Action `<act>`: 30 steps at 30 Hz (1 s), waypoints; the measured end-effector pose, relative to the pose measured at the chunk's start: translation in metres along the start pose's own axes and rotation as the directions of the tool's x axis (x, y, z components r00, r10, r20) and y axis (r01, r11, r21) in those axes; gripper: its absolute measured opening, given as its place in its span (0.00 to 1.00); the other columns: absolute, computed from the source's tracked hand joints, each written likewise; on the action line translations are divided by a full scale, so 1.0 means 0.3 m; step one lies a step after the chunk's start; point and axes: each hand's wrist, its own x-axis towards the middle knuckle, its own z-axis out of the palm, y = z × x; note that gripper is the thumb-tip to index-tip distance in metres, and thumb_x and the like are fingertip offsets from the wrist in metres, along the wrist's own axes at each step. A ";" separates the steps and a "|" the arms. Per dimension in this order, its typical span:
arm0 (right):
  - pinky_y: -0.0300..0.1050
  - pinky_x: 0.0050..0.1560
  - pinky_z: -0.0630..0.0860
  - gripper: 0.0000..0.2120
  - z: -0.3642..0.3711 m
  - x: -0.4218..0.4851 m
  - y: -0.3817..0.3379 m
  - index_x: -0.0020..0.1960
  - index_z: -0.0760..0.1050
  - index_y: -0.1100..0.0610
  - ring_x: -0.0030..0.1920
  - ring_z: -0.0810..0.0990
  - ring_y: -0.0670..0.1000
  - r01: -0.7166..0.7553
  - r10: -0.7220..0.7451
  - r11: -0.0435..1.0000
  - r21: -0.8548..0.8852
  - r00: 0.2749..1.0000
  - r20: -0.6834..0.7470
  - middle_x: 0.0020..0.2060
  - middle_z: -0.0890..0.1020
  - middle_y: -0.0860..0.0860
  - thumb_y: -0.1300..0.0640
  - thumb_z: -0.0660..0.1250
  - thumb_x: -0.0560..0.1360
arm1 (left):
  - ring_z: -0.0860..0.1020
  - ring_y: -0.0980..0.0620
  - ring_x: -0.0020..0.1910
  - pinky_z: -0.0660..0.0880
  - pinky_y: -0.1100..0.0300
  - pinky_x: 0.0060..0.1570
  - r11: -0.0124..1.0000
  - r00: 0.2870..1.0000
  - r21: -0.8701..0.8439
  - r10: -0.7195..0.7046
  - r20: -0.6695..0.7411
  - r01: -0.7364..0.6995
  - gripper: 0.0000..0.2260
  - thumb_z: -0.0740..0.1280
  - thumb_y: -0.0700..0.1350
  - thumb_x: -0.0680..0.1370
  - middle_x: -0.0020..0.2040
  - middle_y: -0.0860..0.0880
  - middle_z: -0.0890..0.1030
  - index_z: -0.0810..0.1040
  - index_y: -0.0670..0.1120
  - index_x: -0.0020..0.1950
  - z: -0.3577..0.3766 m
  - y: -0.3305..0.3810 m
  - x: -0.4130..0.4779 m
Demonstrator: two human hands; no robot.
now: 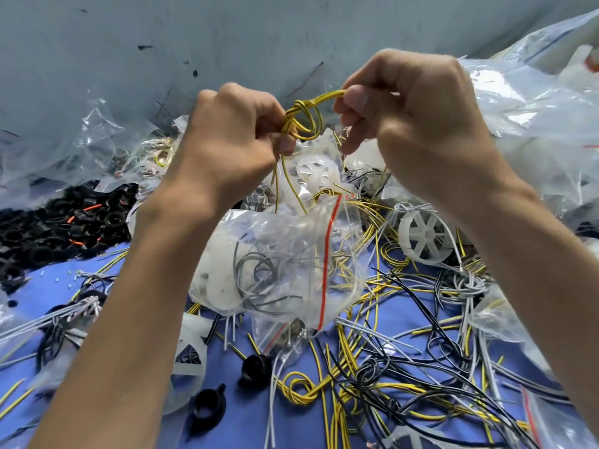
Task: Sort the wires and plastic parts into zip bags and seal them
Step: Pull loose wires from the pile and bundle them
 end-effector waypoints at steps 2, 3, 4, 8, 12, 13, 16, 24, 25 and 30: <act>0.52 0.36 0.78 0.09 0.000 -0.003 -0.008 0.38 0.75 0.55 0.27 0.80 0.44 0.000 0.000 1.000 -0.028 1.000 0.011 0.31 0.78 0.48 0.65 0.63 0.76 | 0.82 0.53 0.39 0.77 0.66 0.45 1.000 0.999 0.024 -0.016 -0.039 0.017 0.05 0.71 0.38 0.72 0.38 0.47 0.84 0.84 0.46 0.45 0.012 -0.011 -0.003; 0.52 0.35 0.78 0.11 0.001 -0.004 -0.012 0.37 0.74 0.54 0.27 0.80 0.44 -0.004 0.005 1.000 -0.028 1.000 0.022 0.31 0.77 0.48 0.65 0.63 0.76 | 0.82 0.52 0.40 0.78 0.62 0.48 1.000 0.998 0.015 -0.025 -0.062 0.026 0.06 0.70 0.37 0.73 0.39 0.45 0.84 0.84 0.46 0.46 0.014 -0.018 -0.004; 0.52 0.35 0.78 0.13 0.002 -0.005 -0.018 0.36 0.73 0.53 0.27 0.80 0.43 -0.009 0.010 1.000 -0.022 0.999 0.033 0.30 0.76 0.48 0.65 0.63 0.77 | 0.82 0.53 0.39 0.79 0.59 0.48 0.999 0.996 0.005 -0.032 -0.086 0.033 0.08 0.69 0.36 0.73 0.39 0.45 0.84 0.84 0.47 0.45 0.014 -0.024 -0.004; 0.51 0.38 0.81 0.14 0.009 -0.005 -0.032 0.35 0.72 0.52 0.34 0.83 0.47 -0.053 0.044 0.995 0.082 0.993 0.110 0.32 0.77 0.48 0.64 0.63 0.76 | 0.79 0.58 0.35 0.80 0.59 0.46 0.976 0.995 -0.209 -0.070 -0.075 0.053 0.15 0.64 0.35 0.74 0.34 0.48 0.80 0.79 0.55 0.40 -0.005 -0.025 0.000; 0.46 0.41 0.82 0.14 0.021 -0.005 -0.019 0.34 0.72 0.51 0.49 0.81 0.54 -0.108 0.082 0.983 0.150 0.983 0.165 0.49 0.78 0.57 0.63 0.66 0.76 | 0.78 0.61 0.34 0.75 0.68 0.39 0.816 0.995 -0.574 -0.097 -0.012 0.073 0.15 0.61 0.30 0.77 0.33 0.51 0.80 0.79 0.48 0.41 -0.024 -0.002 0.007; 0.45 0.41 0.82 0.13 0.025 -0.006 -0.014 0.34 0.73 0.52 0.49 0.81 0.53 -0.130 0.098 0.976 0.177 0.979 0.178 0.51 0.78 0.57 0.64 0.66 0.75 | 0.79 0.60 0.36 0.75 0.68 0.39 0.768 0.995 -0.635 -0.097 0.006 0.079 0.15 0.60 0.30 0.78 0.33 0.52 0.80 0.79 0.46 0.41 -0.024 0.009 0.008; 0.42 0.39 0.81 0.11 0.038 -0.013 -0.001 0.35 0.74 0.55 0.47 0.83 0.51 -0.184 0.125 0.951 0.249 0.964 0.236 0.48 0.82 0.58 0.66 0.68 0.74 | 0.80 0.56 0.38 0.77 0.65 0.40 0.658 0.995 -0.747 -0.092 0.047 0.096 0.18 0.56 0.26 0.76 0.33 0.51 0.81 0.79 0.44 0.40 0.001 0.043 0.007; 0.36 0.33 0.76 0.09 0.029 -0.017 -0.003 0.52 0.71 0.56 0.36 0.85 0.48 -0.180 0.126 0.929 0.324 0.975 0.181 0.38 0.85 0.52 0.66 0.67 0.75 | 0.82 0.55 0.41 0.76 0.67 0.41 0.606 0.993 -0.786 -0.087 0.084 0.119 0.16 0.58 0.26 0.76 0.35 0.50 0.83 0.79 0.43 0.43 0.003 0.040 0.007; 0.37 0.35 0.77 0.11 0.023 -0.017 -0.003 0.54 0.72 0.56 0.37 0.85 0.48 -0.175 0.117 0.935 0.308 0.973 0.197 0.38 0.85 0.52 0.66 0.67 0.75 | 0.82 0.55 0.41 0.76 0.67 0.42 0.615 0.994 -0.781 -0.065 0.084 0.106 0.14 0.60 0.27 0.75 0.35 0.51 0.84 0.79 0.43 0.43 -0.001 0.040 0.005; 0.37 0.42 0.78 0.12 -0.020 0.004 0.014 0.54 0.80 0.52 0.36 0.83 0.45 -0.071 0.059 0.994 0.087 0.989 0.134 0.36 0.85 0.48 0.64 0.70 0.73 | 0.83 0.52 0.47 0.76 0.65 0.49 0.673 0.984 -0.737 0.083 0.156 0.061 0.11 0.66 0.32 0.71 0.42 0.50 0.85 0.80 0.45 0.49 -0.041 0.035 -0.006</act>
